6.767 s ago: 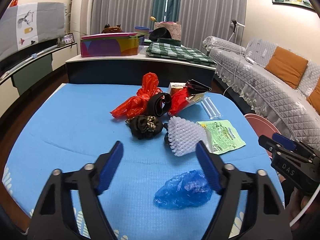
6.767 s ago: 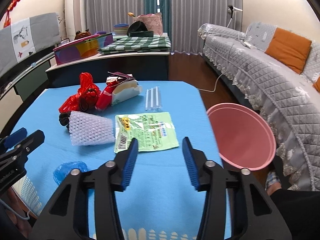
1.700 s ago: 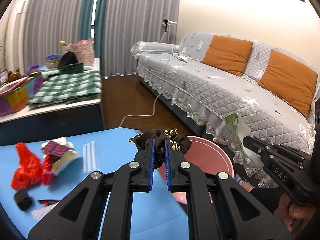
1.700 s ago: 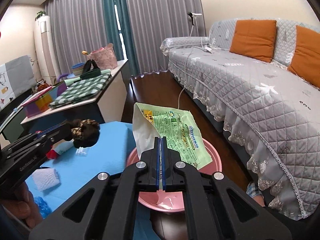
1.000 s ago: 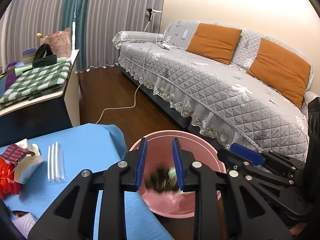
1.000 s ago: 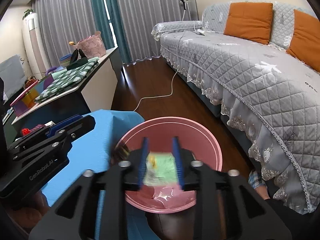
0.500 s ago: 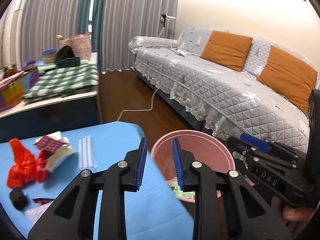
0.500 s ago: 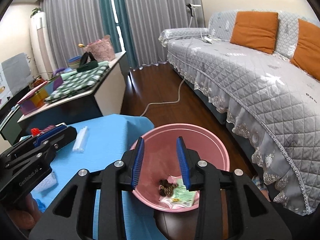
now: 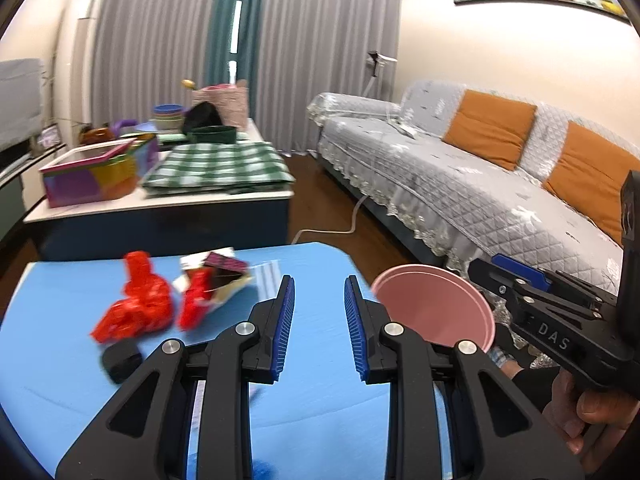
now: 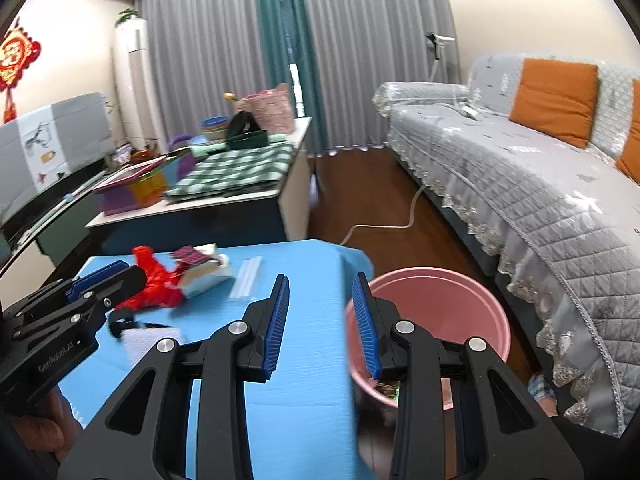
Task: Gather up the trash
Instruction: 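Open both tools to drop the wrapper and scrunchie into the pink bin, then grasp the white bubble wrap with the right tool while the left tool grasps the black elastic band, then lift and carry the bubble wrap and black band with both tools over the pink bin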
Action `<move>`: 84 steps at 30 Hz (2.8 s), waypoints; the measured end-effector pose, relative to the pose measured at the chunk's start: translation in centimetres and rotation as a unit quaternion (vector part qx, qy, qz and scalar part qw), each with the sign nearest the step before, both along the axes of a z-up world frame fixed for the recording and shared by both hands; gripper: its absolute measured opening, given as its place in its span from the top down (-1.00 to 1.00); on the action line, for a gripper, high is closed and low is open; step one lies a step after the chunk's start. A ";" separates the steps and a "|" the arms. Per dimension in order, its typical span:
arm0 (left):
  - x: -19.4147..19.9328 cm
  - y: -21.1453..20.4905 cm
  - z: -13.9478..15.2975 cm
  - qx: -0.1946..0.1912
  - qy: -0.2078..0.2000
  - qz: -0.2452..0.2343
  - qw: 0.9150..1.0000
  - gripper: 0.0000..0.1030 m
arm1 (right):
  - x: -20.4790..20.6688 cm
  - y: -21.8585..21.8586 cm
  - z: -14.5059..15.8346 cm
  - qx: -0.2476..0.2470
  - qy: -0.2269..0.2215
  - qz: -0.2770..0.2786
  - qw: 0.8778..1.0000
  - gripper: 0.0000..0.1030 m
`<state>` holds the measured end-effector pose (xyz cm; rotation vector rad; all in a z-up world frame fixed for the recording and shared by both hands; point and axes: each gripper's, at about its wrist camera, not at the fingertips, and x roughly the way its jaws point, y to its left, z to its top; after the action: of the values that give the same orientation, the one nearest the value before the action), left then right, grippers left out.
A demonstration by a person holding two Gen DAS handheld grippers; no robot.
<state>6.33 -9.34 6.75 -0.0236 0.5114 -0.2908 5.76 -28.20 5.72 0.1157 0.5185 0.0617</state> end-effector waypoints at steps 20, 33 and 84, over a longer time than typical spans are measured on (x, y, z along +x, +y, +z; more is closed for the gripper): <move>-1.5 14.4 -2.4 -0.022 0.012 0.150 0.988 0.49 | 0.9 12.4 -4.2 -0.025 0.048 0.118 0.992 0.34; 1.6 16.7 -6.6 -0.032 0.059 0.185 0.980 0.49 | 4.2 17.1 -8.9 -0.014 0.115 0.147 0.982 -0.06; 3.6 15.7 -8.7 -0.035 0.100 0.188 0.976 0.75 | 4.4 13.9 -7.4 -0.028 0.080 0.117 0.989 0.93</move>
<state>9.97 6.32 -1.92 -0.2181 0.6836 0.0653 10.15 -14.33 -1.68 0.0044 0.6931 0.2690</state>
